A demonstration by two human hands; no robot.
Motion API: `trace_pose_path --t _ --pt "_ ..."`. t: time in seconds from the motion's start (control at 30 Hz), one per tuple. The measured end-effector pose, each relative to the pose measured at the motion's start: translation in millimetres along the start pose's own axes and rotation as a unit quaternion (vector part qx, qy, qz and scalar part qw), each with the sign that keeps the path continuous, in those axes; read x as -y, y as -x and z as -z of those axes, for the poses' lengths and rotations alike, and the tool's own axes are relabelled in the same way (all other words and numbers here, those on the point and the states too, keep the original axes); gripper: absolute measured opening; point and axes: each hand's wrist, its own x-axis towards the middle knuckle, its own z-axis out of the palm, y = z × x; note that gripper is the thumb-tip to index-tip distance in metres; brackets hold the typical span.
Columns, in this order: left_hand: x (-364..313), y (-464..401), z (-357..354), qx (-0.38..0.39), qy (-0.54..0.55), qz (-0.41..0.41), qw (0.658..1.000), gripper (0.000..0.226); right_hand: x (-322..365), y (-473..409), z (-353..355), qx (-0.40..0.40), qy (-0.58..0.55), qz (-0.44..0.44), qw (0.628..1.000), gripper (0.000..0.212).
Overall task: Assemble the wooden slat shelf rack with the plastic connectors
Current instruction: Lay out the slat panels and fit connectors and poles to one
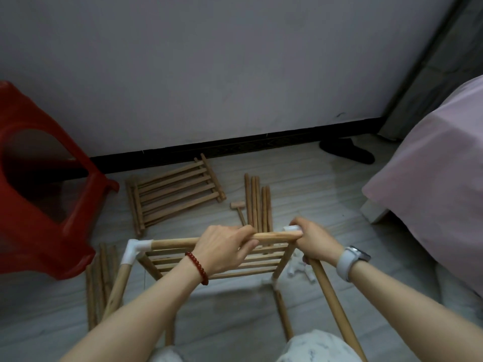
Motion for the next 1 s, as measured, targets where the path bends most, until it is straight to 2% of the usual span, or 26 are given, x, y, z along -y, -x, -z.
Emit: trace_pose_path --t 0.03,0.1,0.2,0.27,0.37,0.4,0.43,0.5,0.57,0.63,0.67,0.77,0.83,1.0 --pt "0 1 2 0.003 0.006 -0.001 1.000 0.026 0 0 4 0.050 -0.086 -0.017 0.995 0.022" --pt "3 4 4 0.002 0.020 -0.012 1.000 0.029 -5 -2 14 0.159 -0.218 -0.037 0.962 0.036" --pt "7 7 3 -0.010 0.035 -0.049 0.998 0.046 -21 -10 24 0.291 -0.333 -0.040 0.896 0.054" --pt "10 8 1 -0.002 0.046 -0.051 0.998 0.042 -30 -15 27 0.337 -0.396 -0.058 0.852 0.062" --pt "8 10 1 0.027 0.040 -0.051 0.998 0.032 -35 -19 31 0.342 -0.469 -0.081 0.810 0.068" --pt "6 11 2 0.044 0.035 -0.048 0.997 0.029 -33 -18 31 0.337 -0.464 -0.086 0.815 0.067" --pt "4 11 3 0.062 0.031 -0.044 0.997 0.026 -29 -17 30 0.323 -0.432 -0.089 0.838 0.064" --pt "3 7 7 0.110 0.031 -0.026 0.993 0.029 -17 -14 25 0.259 -0.298 -0.098 0.913 0.052" --pt "2 -2 13 0.168 0.091 0.039 0.981 0.040 -2 -13 18 0.176 -0.184 -0.110 0.961 0.043" --pt "0 -16 14 0.180 0.176 0.125 0.960 0.048 11 -15 11 0.122 -0.159 -0.124 0.972 0.036" --pt "-2 -23 12 0.179 0.174 0.147 0.957 0.047 15 -16 8 0.104 -0.169 -0.143 0.970 0.035" --pt "-8 -38 1 0.223 0.197 0.172 0.939 0.043 17 -17 -3 0.050 -0.191 -0.191 0.961 0.037" --pt "-8 -47 -5 0.230 0.220 0.187 0.929 0.038 14 -18 -9 0.001 -0.167 -0.190 0.967 0.036" --pt "-5 -59 -20 0.240 0.084 0.120 0.960 0.032 15 -19 -13 -0.041 -0.092 -0.169 0.981 0.035"
